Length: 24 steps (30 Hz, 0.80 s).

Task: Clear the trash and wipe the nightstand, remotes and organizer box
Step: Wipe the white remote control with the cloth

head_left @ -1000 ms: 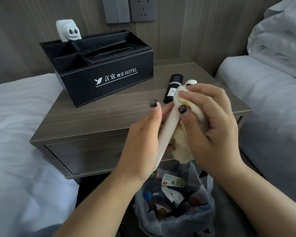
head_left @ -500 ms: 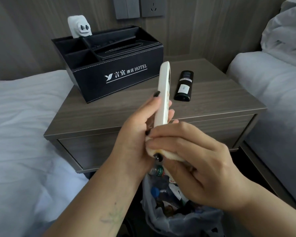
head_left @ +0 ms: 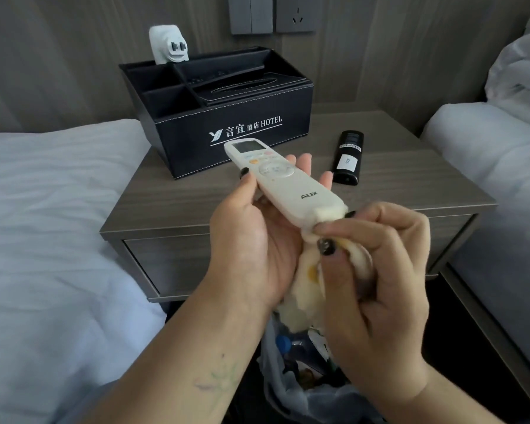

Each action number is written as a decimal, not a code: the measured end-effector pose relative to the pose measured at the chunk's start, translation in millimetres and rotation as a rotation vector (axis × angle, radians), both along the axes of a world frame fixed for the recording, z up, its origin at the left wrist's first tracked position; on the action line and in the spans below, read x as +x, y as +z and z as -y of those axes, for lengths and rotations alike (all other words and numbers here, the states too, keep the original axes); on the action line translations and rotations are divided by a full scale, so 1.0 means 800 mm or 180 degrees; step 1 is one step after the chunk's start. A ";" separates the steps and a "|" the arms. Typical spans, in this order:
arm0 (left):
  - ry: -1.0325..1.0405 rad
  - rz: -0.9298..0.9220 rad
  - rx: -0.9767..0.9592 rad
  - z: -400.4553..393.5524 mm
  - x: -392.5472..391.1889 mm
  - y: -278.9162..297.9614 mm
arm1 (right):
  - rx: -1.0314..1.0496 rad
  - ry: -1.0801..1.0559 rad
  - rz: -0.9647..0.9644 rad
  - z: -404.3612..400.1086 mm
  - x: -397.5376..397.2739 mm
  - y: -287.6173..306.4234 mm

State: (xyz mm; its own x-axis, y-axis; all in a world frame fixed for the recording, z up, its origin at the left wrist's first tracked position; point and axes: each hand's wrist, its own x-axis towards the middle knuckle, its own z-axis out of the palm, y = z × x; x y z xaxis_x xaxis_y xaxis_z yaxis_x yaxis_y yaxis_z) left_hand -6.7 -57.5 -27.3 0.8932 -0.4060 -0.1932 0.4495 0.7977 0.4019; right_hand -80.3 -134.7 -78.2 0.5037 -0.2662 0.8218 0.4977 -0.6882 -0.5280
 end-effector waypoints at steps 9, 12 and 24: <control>-0.0192 0.0510 0.0589 -0.008 0.011 -0.009 | 0.2955 0.0700 -0.0759 -0.010 0.017 0.017; -0.0048 0.0726 0.0844 -0.013 0.023 -0.008 | 0.2536 0.0754 -0.0571 -0.007 0.015 0.020; -0.1346 0.0765 0.0805 -0.005 -0.002 -0.009 | 0.0424 0.0032 0.0142 0.006 0.019 0.021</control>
